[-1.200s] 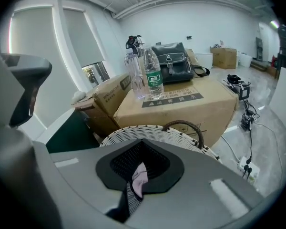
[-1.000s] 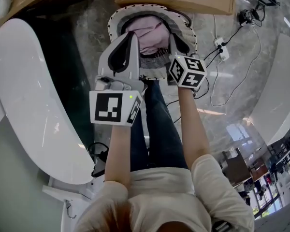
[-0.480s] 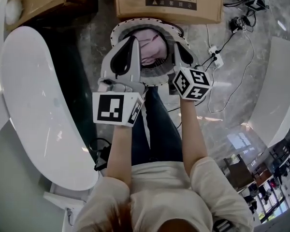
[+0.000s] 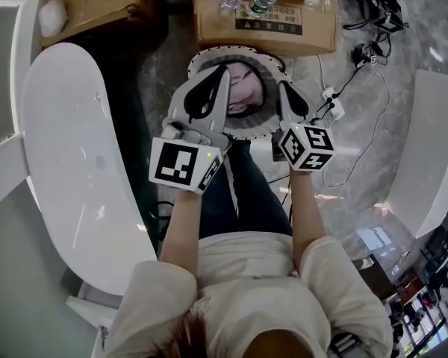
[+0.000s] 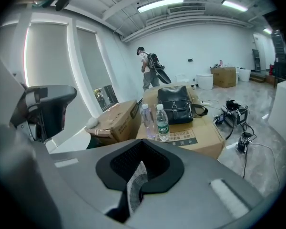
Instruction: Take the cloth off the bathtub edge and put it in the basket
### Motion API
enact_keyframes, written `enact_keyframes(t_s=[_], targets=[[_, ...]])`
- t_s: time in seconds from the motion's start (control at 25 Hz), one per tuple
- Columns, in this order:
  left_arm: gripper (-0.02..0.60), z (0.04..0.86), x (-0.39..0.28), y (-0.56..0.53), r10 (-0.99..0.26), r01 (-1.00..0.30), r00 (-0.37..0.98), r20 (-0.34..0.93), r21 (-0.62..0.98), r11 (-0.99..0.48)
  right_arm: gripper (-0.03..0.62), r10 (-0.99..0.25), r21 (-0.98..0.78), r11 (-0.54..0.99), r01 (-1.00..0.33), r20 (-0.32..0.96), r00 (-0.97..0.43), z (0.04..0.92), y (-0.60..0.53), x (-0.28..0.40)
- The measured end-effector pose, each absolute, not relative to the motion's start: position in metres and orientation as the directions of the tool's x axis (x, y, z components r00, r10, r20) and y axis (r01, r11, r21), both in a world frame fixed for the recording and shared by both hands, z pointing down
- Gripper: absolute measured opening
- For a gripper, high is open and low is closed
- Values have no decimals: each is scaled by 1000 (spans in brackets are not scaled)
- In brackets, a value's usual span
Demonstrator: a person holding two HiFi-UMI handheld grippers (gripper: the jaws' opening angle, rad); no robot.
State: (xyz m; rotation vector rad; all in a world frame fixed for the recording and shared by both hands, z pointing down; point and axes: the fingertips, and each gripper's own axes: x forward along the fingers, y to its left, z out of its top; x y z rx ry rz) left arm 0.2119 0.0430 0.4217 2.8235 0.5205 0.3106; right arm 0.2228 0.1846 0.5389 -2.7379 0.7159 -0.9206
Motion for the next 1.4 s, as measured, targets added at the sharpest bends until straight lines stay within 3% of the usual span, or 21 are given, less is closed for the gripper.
enact_keyframes(t_s=[0.64, 1.4], targets=[[43, 292, 201, -9, 300, 279, 950, 84, 198, -940, -3, -542, -272, -840, -469, 416, 730, 387, 181, 207], [41, 225, 158, -13, 297, 293, 955, -12, 201, -935, -2, -660, -267, -751, -603, 300, 689, 291, 151, 166]])
